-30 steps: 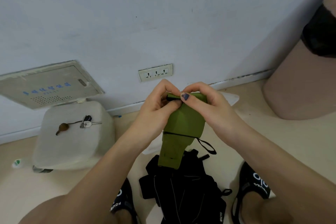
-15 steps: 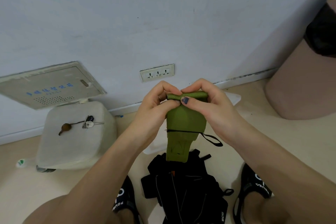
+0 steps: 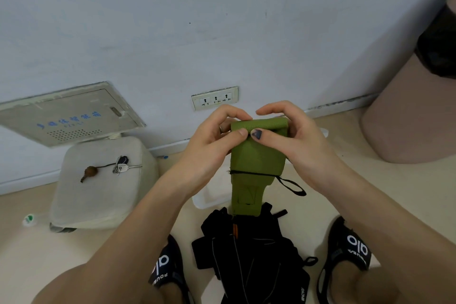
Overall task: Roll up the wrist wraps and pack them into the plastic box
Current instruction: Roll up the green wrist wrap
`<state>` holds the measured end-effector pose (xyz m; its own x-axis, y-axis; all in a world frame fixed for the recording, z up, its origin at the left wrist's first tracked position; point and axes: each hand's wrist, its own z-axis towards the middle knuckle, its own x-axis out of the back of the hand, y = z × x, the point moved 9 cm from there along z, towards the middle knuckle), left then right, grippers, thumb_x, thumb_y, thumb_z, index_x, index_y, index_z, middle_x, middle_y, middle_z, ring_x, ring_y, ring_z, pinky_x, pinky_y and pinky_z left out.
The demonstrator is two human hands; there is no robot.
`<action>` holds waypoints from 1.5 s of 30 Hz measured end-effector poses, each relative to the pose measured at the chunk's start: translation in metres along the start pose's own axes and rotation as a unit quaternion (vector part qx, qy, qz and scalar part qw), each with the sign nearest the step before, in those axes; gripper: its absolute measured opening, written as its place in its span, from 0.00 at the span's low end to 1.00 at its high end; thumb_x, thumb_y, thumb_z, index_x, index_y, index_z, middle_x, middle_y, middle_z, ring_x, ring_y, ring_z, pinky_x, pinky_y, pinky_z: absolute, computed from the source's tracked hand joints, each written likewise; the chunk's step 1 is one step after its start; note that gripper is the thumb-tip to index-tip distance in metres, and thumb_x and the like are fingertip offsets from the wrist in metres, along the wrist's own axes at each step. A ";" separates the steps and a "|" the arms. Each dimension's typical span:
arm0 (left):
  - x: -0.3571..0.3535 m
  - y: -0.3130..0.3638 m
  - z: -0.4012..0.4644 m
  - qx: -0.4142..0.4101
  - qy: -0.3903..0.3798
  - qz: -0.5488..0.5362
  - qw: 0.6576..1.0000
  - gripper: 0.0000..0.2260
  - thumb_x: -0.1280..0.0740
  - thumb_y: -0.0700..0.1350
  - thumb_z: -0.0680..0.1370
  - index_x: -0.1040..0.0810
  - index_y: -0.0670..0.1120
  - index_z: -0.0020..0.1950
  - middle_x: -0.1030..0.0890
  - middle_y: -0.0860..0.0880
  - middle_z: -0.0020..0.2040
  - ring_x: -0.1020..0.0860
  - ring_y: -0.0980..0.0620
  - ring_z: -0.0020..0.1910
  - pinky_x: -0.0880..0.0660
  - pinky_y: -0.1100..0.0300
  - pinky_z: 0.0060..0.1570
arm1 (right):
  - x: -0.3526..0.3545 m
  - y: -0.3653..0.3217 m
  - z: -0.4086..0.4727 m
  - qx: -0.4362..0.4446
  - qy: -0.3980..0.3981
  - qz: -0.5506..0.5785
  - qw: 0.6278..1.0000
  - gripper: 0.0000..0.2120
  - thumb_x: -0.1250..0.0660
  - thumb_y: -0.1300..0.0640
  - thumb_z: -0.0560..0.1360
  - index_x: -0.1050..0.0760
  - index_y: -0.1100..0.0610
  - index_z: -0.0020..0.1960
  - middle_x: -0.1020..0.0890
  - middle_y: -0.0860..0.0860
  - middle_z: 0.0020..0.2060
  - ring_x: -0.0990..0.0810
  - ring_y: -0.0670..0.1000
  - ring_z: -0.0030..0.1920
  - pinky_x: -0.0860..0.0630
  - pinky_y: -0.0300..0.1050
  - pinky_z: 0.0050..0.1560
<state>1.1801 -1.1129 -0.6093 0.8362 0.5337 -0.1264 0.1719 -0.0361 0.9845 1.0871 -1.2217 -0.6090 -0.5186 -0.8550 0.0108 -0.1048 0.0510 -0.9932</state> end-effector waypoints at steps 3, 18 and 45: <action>0.000 0.003 -0.002 -0.020 -0.012 0.040 0.999 0.07 0.35 0.37 0.82 0.22 0.45 0.59 0.18 0.45 0.51 0.19 0.49 0.50 0.21 0.53 0.53 | -0.001 0.004 0.001 -0.022 -0.030 -0.030 0.999 0.10 0.26 0.51 0.78 0.19 0.45 0.59 0.15 0.58 0.49 0.15 0.55 0.53 0.19 0.51 0.56; -0.001 0.008 -0.005 -0.032 -0.006 0.096 0.995 0.07 0.38 0.37 0.84 0.25 0.46 0.59 0.23 0.45 0.42 0.25 0.56 0.42 0.26 0.62 0.46 | 0.000 -0.011 0.004 0.075 -0.018 -0.016 0.997 0.03 0.26 0.60 0.77 0.17 0.56 0.50 0.14 0.53 0.43 0.16 0.50 0.45 0.19 0.44 0.46; 0.002 0.000 -0.007 0.016 -0.011 0.028 0.999 0.11 0.36 0.43 0.76 0.23 0.58 0.52 0.20 0.53 0.43 0.22 0.53 0.43 0.27 0.57 0.46 | -0.007 -0.008 0.000 0.028 -0.024 0.043 0.998 0.05 0.29 0.65 0.78 0.19 0.56 0.51 0.17 0.55 0.40 0.18 0.49 0.43 0.19 0.42 0.46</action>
<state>1.1783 -1.1057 -0.6087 0.8565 0.5108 -0.0747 0.1410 -0.0922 0.9857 1.0920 -1.2162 -0.6011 -0.4826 -0.8723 -0.0786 -0.0132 0.0970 -0.9952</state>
